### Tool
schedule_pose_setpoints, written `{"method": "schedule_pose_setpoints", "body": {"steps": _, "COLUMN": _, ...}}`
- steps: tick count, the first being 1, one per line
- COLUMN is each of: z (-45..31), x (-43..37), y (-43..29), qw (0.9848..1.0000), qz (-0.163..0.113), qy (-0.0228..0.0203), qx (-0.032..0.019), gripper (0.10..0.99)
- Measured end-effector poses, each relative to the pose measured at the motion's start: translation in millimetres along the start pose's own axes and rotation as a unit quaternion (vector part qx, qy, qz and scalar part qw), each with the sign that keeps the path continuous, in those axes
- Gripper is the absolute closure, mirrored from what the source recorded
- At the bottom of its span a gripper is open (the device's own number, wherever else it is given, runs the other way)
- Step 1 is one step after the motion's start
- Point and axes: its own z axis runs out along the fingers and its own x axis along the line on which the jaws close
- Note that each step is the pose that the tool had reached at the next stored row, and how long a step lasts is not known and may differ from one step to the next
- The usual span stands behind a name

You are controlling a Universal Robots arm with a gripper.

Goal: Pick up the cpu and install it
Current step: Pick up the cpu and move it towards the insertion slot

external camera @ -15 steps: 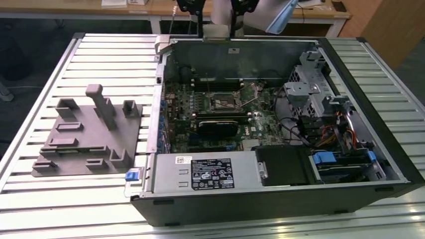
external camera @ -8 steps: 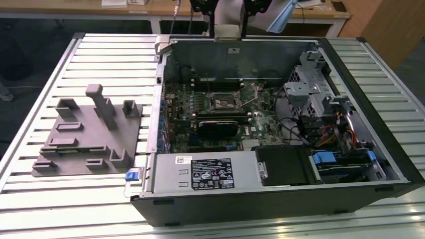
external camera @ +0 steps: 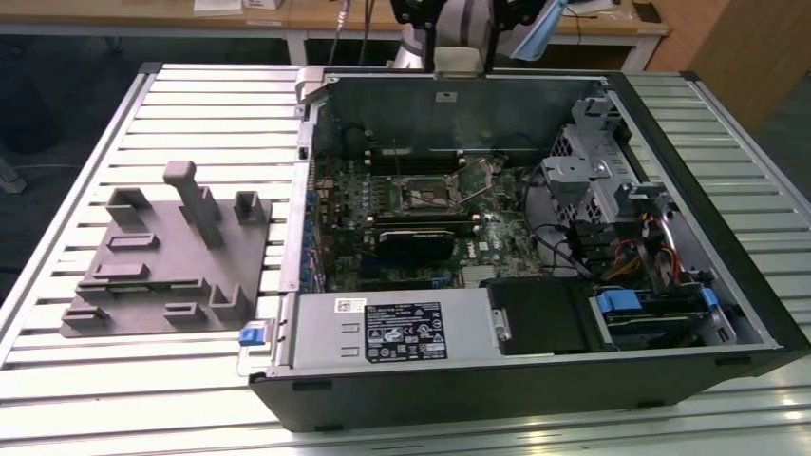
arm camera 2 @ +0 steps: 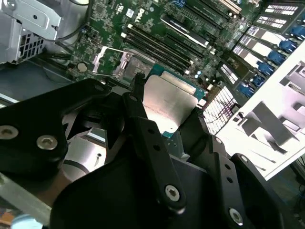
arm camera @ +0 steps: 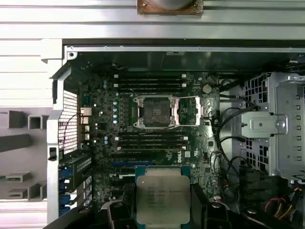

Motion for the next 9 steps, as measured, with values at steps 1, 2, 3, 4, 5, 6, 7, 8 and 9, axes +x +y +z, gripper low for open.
{"method": "schedule_pose_setpoints", "body": {"steps": 1, "z": 0.1, "x": -2.5, "y": 0.1, "qw": 1.0000, "qz": 0.000, "qy": 0.0000, "qx": 0.0000, "gripper": 0.545}}
{"method": "schedule_pose_setpoints", "body": {"steps": 2, "z": 0.1, "x": -5.0, "y": 0.1, "qw": 1.0000, "qz": 0.000, "qy": 0.0000, "qx": 0.0000, "gripper": 0.545}}
{"method": "schedule_pose_setpoints", "body": {"steps": 3, "z": 0.2, "x": -7.5, "y": 0.2, "qw": 1.0000, "qz": 0.000, "qy": 0.0000, "qx": 0.0000, "gripper": 0.545}}
{"method": "schedule_pose_setpoints", "body": {"steps": 4, "z": 0.3, "x": -10.2, "y": 0.3, "qw": 1.0000, "qz": 0.000, "qy": 0.0000, "qx": 0.0000, "gripper": 0.545}}
{"method": "schedule_pose_setpoints", "body": {"steps": 5, "z": 0.4, "x": -12.9, "y": 0.4, "qw": 1.0000, "qz": 0.000, "qy": 0.0000, "qx": 0.0000, "gripper": 0.545}}
{"method": "schedule_pose_setpoints", "body": {"steps": 6, "z": 0.4, "x": -15.6, "y": 0.4, "qw": 1.0000, "qz": 0.000, "qy": 0.0000, "qx": 0.0000, "gripper": 0.545}}
{"method": "schedule_pose_setpoints", "body": {"steps": 7, "z": 0.5, "x": -18.6, "y": 0.5, "qw": 1.0000, "qz": 0.000, "qy": 0.0000, "qx": 0.0000, "gripper": 0.545}}
{"method": "schedule_pose_setpoints", "body": {"steps": 8, "z": 0.6, "x": -21.4, "y": 0.6, "qw": 1.0000, "qz": 0.000, "qy": 0.0000, "qx": 0.0000, "gripper": 0.545}}
{"method": "schedule_pose_setpoints", "body": {"steps": 9, "z": 0.6, "x": -24.3, "y": 0.7, "qw": 1.0000, "qz": 0.000, "qy": 0.0000, "qx": 0.0000, "gripper": 0.545}}
